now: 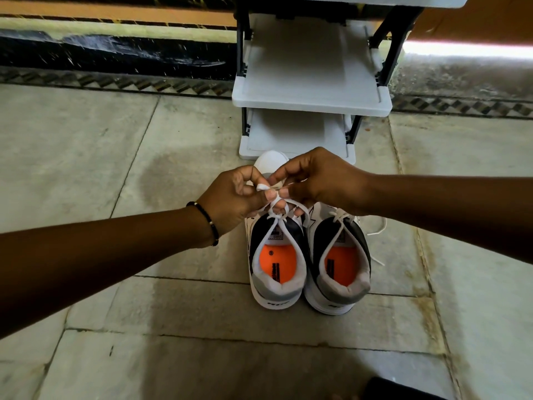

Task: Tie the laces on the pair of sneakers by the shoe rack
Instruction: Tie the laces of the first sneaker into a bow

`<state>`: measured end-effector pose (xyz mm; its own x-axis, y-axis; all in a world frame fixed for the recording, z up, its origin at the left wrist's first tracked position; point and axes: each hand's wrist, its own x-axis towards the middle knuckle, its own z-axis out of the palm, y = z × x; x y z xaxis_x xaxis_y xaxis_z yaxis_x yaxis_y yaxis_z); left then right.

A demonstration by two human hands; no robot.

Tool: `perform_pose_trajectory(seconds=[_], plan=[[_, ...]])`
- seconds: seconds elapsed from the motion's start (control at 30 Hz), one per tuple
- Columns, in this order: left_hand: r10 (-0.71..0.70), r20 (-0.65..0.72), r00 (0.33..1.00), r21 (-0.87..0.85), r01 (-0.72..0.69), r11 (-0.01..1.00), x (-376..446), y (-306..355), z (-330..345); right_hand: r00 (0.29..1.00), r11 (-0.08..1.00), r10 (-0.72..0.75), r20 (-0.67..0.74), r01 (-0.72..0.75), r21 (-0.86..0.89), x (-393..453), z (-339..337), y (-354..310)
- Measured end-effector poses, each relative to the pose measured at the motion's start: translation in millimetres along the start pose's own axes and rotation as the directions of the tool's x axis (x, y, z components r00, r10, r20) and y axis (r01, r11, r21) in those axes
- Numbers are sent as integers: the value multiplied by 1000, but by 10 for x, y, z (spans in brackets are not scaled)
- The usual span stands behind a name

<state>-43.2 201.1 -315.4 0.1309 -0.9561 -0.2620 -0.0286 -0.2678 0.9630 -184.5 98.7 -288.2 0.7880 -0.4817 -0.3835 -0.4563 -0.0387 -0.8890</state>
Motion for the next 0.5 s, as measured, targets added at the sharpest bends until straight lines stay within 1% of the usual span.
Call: perform_pose_trajectory(seconds=[0.1, 0.2, 0.27, 0.3, 0.33, 0.37, 0.43, 0.5], plan=[[-16, 44, 999, 39, 14, 999, 18, 20, -17, 999, 999, 25, -22, -24, 48, 7, 24, 9], [-92, 68, 993, 29, 91, 995, 42, 6, -18, 999, 994, 49, -23, -47, 99, -4, 17, 44], [-149, 83, 985, -19, 151, 988, 68, -11, -23, 999, 996, 33, -39, -30, 84, -8, 5, 50], [-182, 93, 979, -62, 188, 980, 82, -13, -22, 998, 1000, -7, -61, 8, 7, -7, -1, 42], [-215, 108, 971, -100, 226, 969, 95, -12, -18, 994, 990, -72, -87, 61, -126, -4, -6, 25], [-241, 125, 963, -126, 256, 958, 104, -5, -11, 984, 953, -150, -98, 117, -281, 0, -16, 1], [-264, 152, 953, -143, 285, 948, 120, 6, 2, 952, 814, -299, -61, 221, -538, -9, -37, -46], [-262, 160, 952, -156, 287, 945, 127, 2, 4, 910, 658, -413, 32, 322, -681, -19, -53, -47]])
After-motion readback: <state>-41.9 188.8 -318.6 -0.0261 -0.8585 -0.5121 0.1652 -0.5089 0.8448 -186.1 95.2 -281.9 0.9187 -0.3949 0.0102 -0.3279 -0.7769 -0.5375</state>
